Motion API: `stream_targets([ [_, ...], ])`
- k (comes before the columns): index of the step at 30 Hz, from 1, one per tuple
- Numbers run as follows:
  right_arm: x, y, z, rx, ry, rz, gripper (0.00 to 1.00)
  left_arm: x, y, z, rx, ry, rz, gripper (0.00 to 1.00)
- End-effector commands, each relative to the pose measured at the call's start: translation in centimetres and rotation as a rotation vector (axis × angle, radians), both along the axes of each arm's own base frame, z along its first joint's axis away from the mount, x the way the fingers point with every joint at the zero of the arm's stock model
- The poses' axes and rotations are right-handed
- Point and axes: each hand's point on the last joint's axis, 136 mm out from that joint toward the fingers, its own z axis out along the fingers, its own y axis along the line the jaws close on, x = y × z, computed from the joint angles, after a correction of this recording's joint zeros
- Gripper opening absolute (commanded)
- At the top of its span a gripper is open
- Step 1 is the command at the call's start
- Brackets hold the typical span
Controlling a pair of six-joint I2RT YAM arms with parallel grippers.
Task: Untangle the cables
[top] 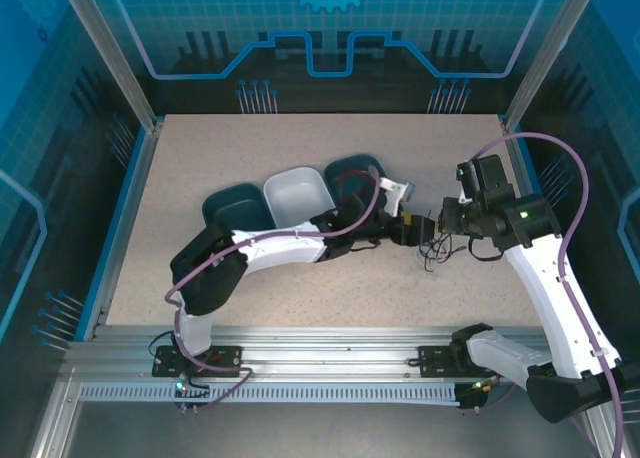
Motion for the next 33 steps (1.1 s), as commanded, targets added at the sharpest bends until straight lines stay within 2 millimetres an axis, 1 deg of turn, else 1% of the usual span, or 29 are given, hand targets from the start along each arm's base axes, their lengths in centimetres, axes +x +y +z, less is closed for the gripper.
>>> stream_targets([
  [1,0.0,0.6,0.6,0.040,-0.031,0.011,0.00,-0.8,-1.6,-1.1,0.003,0.051,-0.061,0.78],
  [4,0.0,0.6,0.6,0.036,-0.030,0.013,0.00,-1.1,-2.7,-2.4,0.018,0.071,-0.079,0.71],
  [5,-0.1,0.5,0.7,0.035,-0.028,0.010,0.00,-1.2,-3.0,-2.9,0.029,0.076,-0.083,0.66],
  [7,-0.1,0.5,0.9,0.033,-0.032,0.010,0.00,-1.2,-3.3,-4.0,0.053,0.093,-0.078,0.53],
  [9,-0.3,0.3,1.3,0.030,-0.043,0.007,0.00,-0.8,-3.2,-5.2,0.088,0.118,-0.052,0.36],
  [11,-0.5,0.0,1.8,0.019,-0.053,0.001,0.00,-0.5,-3.1,-6.1,0.123,0.128,-0.035,0.21],
  [12,-0.5,-0.3,2.2,0.010,-0.062,-0.006,0.00,-0.4,-2.9,-6.4,0.139,0.131,-0.024,0.15],
  [14,-0.8,-1.0,2.9,-0.014,-0.074,-0.021,0.00,-0.2,-2.6,-6.9,0.165,0.130,-0.009,0.07],
  [15,-0.8,-1.4,3.3,-0.029,-0.080,-0.030,0.00,-0.1,-2.5,-7.1,0.178,0.131,-0.003,0.04],
  [17,-1.0,-2.3,4.2,-0.061,-0.096,-0.050,0.00,-0.1,-2.2,-7.6,0.198,0.136,0.005,0.01],
  [20,-1.1,-3.5,6.0,-0.105,-0.133,-0.081,0.00,-0.3,-2.0,-8.3,0.212,0.140,0.002,0.01],
  [26,-1.6,-5.8,11.3,-0.177,-0.266,-0.136,0.00,-1.0,-2.2,-9.9,0.258,0.146,-0.018,0.01],
  [29,-2.1,-7.0,13.7,-0.209,-0.336,-0.181,0.00,-0.9,-2.2,-11.1,0.287,0.159,-0.018,0.01],
  [33,-2.6,-8.1,16.8,-0.230,-0.433,-0.220,0.00,-0.7,-2.1,-12.5,0.332,0.172,-0.011,0.01],
])
